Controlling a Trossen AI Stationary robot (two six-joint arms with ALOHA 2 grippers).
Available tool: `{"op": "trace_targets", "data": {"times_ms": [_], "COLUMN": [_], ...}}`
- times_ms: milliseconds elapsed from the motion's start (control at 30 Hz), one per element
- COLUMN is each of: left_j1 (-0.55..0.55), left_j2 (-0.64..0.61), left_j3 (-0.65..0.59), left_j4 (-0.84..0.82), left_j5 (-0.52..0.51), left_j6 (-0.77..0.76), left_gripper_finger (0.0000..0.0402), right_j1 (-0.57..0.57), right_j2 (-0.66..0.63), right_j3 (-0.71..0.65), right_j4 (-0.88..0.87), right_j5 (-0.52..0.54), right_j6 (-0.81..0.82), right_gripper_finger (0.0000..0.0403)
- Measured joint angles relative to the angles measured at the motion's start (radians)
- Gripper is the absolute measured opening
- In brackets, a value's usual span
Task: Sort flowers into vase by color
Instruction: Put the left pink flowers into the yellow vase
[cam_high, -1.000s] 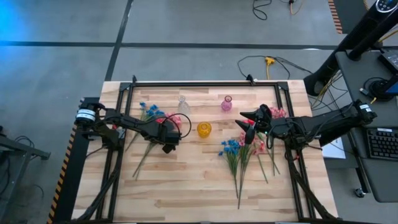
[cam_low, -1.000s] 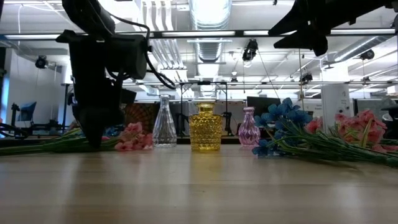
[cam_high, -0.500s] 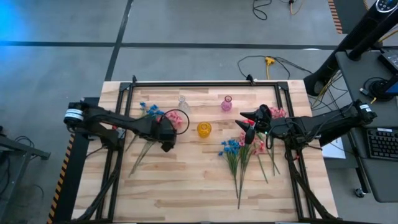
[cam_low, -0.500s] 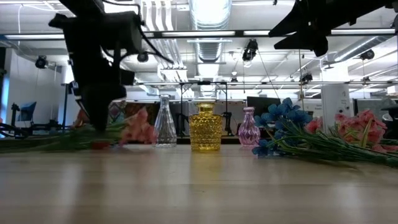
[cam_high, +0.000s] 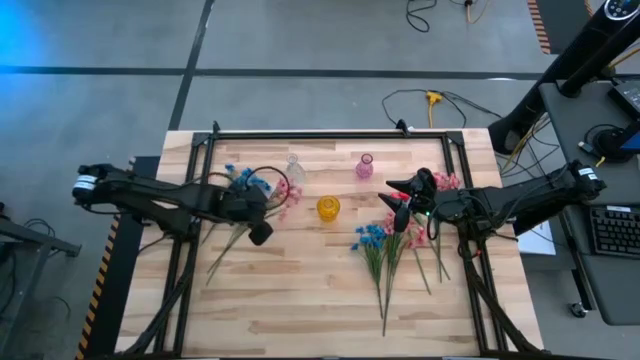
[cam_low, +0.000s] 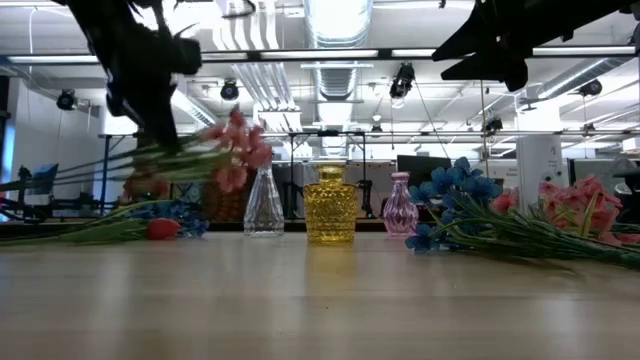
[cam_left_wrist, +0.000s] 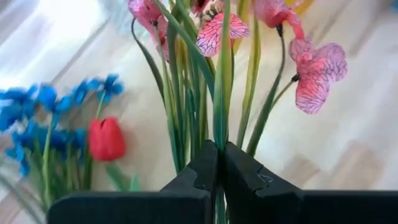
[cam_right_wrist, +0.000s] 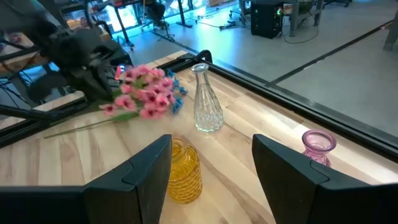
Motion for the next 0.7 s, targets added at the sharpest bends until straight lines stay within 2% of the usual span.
{"op": "trace_targets", "data": {"times_ms": [300,533,700], "left_j1": [-0.058,-0.070,-0.070], "left_j2": [-0.089,-0.082,-0.059], "left_j3": [0.000,0.000,0.000], "left_j4": [0.326,0.606,0.777], "left_j5": [-0.008,-0.008,-0.008], "left_j6": [0.258,0.517,0.642], "left_gripper_finger": [0.0000,0.0000,0.0000], "right_j1": [0.000,0.000,0.000], "right_j2": [0.000,0.000,-0.001], "right_j3": [0.000,0.000,0.000], "right_j4": [0.000,0.000,0.000], "right_j5": [-0.001,-0.008,-0.022], "right_j6": [0.000,0.000,0.000], "right_gripper_finger": [0.0215,0.0215,0.0215]}}
